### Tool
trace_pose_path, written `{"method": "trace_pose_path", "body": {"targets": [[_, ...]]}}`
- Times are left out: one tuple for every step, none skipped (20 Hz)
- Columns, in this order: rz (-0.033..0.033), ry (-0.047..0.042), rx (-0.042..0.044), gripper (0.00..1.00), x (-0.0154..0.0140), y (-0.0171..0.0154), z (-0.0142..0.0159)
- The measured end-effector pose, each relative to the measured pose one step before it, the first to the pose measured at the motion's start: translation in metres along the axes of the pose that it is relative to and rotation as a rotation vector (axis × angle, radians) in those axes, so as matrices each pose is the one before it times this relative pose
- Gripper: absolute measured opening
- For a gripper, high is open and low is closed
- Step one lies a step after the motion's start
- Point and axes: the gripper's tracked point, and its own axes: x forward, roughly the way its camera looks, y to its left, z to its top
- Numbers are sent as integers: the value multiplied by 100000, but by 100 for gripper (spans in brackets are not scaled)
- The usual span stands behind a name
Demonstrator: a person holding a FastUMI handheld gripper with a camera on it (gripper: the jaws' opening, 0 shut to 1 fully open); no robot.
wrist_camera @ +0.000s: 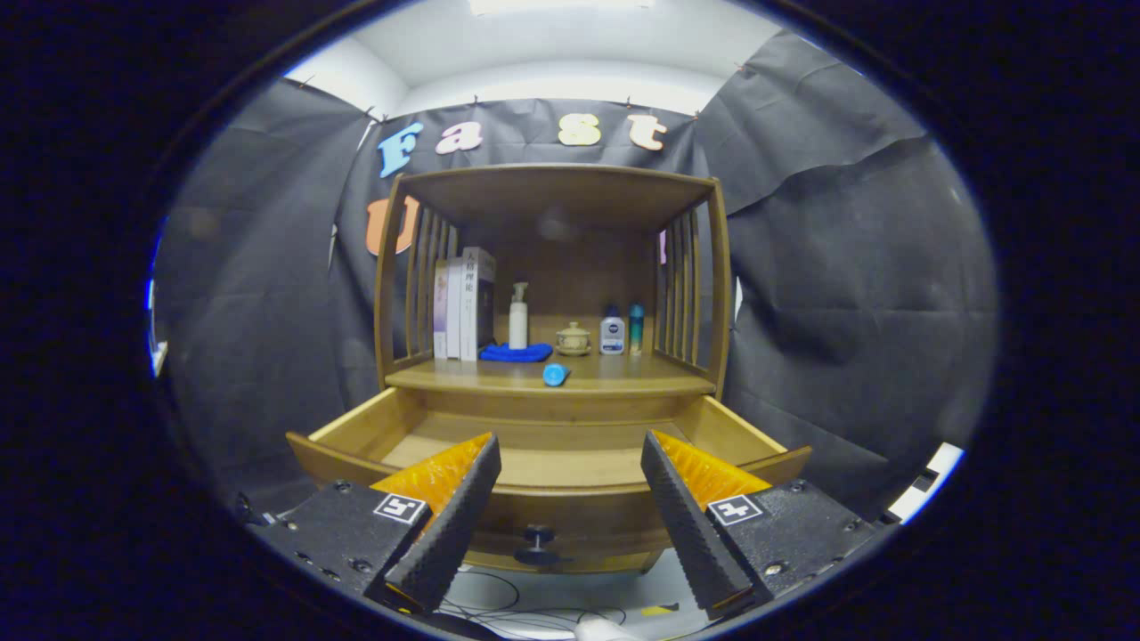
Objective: Pull open the drawer, take out the items inside it, and place them on the countertop above the cabinet.
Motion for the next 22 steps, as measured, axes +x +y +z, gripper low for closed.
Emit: {"method": "trace_pose_path", "body": {"targets": [[-891, 549, 656, 100, 7, -71, -745], [126, -288, 1315, 100, 144, 204, -608], [857, 808, 915, 100, -155, 529, -691], [1407, 1187, 61, 100, 54, 536, -694], [1068, 1764, -1366, 100, 312, 397, -815], [84, 1766, -1087, 100, 308, 158, -726], [-200, 1047, -497, 100, 390, 164, -458], [-471, 382, -673, 100, 456, 158, -274], [-771, 438, -707, 100, 399, 36, -280], [-750, 176, -763, 100, 399, -41, -112], [-990, 127, -326, 100, 500, -59, -135], [-300, 1190, 81, 100, 244, 41, -378], [2354, 480, 1447, 100, 222, 647, -116], [-11, -77, 561, 100, -18, 91, -129], [-73, -733, -439, 98, 3, -30, 22], [-11, -768, 247, 98, -16, 4, -15], [147, -611, 638, 98, -62, 68, -3], [34, -227, 287, 98, 33, 10, -41], [-81, -232, -108, 98, 75, 35, -26], [31, -164, -265, 98, 60, 116, -24], [84, -297, -364, 98, 74, -36, 100], [426, 238, 84, 98, 63, -12, 4]]}}
